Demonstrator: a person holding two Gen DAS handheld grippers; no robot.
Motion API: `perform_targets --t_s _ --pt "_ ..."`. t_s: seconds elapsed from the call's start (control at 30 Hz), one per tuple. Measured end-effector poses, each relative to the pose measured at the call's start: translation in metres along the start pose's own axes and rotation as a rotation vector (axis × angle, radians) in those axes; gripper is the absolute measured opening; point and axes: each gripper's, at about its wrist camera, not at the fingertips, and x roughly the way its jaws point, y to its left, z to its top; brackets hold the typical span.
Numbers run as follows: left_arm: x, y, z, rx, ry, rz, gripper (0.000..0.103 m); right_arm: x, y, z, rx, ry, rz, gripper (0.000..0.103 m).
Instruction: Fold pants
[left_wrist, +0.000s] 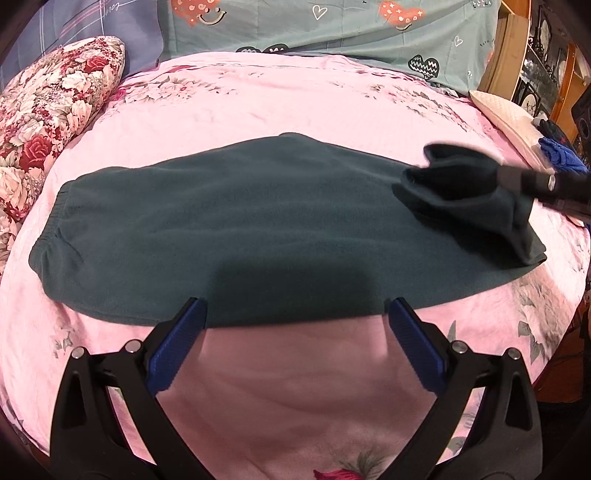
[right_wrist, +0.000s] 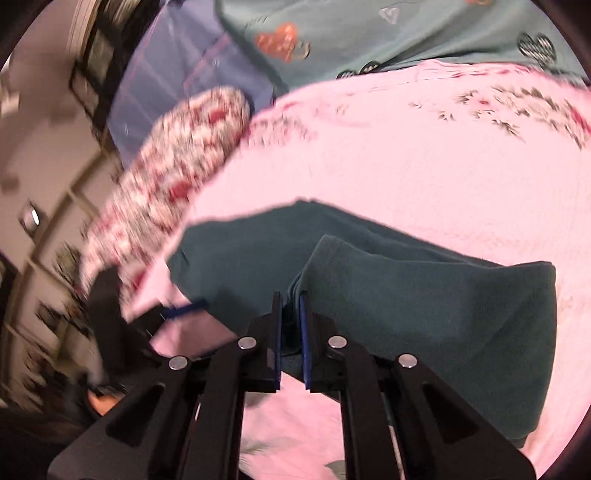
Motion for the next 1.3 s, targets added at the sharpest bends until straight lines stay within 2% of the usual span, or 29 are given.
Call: perform_targets --t_s 0.13,0.23,0.27,0.37,0.43,0.47,0.5,0.57,0.63,0.7,0.77,0.8,0.87,0.93,0.97,1.03,1.07,1.13,1.23,1.3 --pt "-0.002 0.002 -0.001 0.001 0.000 0.000 0.101 -0.013 0.008 0.020 0.027 -0.074 0.039 0.008" --pt "-0.004 0.006 -0.002 -0.009 -0.003 0.005 0.101 -0.014 0.020 0.035 0.003 -0.099 0.033 0.008" --pt "-0.005 0.008 -0.003 -0.015 -0.004 0.007 0.101 -0.008 0.022 0.036 -0.007 -0.077 0.019 0.008" --pt "-0.005 0.015 -0.005 -0.035 0.002 0.013 0.101 0.038 0.024 0.025 -0.030 0.067 -0.052 0.009" --pt "-0.006 0.018 -0.006 -0.040 0.005 0.017 0.101 0.077 0.022 0.004 -0.058 0.197 -0.071 0.014" --pt "-0.006 0.019 -0.006 -0.041 0.006 0.018 0.101 0.088 0.022 -0.005 -0.077 0.233 -0.080 0.020" --pt "-0.007 0.020 -0.006 -0.040 0.005 0.019 0.101 0.087 0.025 -0.010 -0.108 0.208 -0.069 0.031" --pt "-0.010 0.021 -0.003 -0.042 -0.002 0.019 0.101 0.078 0.028 -0.009 -0.113 0.204 -0.040 0.039" --pt "-0.015 0.020 0.002 -0.046 -0.018 0.008 0.101 0.054 0.031 -0.004 -0.101 0.146 0.018 0.039" --pt "-0.023 0.013 0.013 -0.035 -0.052 -0.017 0.101 0.022 0.028 0.001 -0.092 0.067 0.028 0.039" --pt "-0.026 0.001 0.022 -0.012 -0.073 -0.042 0.101 -0.011 0.015 0.004 -0.064 -0.015 -0.027 0.039" --pt "-0.026 -0.008 0.028 0.002 -0.078 -0.058 0.101 -0.029 0.001 0.005 -0.034 -0.049 -0.088 0.039" --pt "-0.020 -0.032 0.040 0.036 -0.078 -0.121 0.101 -0.049 -0.023 0.003 0.022 -0.076 -0.170 0.039" --pt "-0.004 -0.057 0.048 0.092 -0.059 -0.173 0.101 -0.055 -0.050 -0.005 0.067 -0.050 -0.220 0.039" --pt "0.008 -0.067 0.050 0.115 -0.034 -0.167 0.101 -0.050 -0.061 -0.012 0.081 -0.009 -0.255 0.039" --pt "0.042 -0.075 0.050 0.125 0.058 -0.097 0.101 -0.030 -0.083 -0.031 0.092 0.105 -0.308 0.033" --pt "0.055 -0.073 0.048 0.114 0.103 -0.077 0.101 -0.029 -0.084 -0.036 0.058 0.083 -0.321 0.030" --pt "0.053 -0.072 0.051 0.111 0.100 -0.081 0.101 -0.031 -0.082 -0.040 0.026 0.085 -0.333 0.030" --pt "0.048 -0.068 0.052 0.104 0.088 -0.032 0.101 -0.050 -0.079 -0.032 0.011 0.033 -0.352 0.043" --pt "0.044 -0.063 0.050 0.063 0.082 -0.047 0.101 -0.060 -0.086 -0.026 0.016 -0.023 -0.384 0.074"
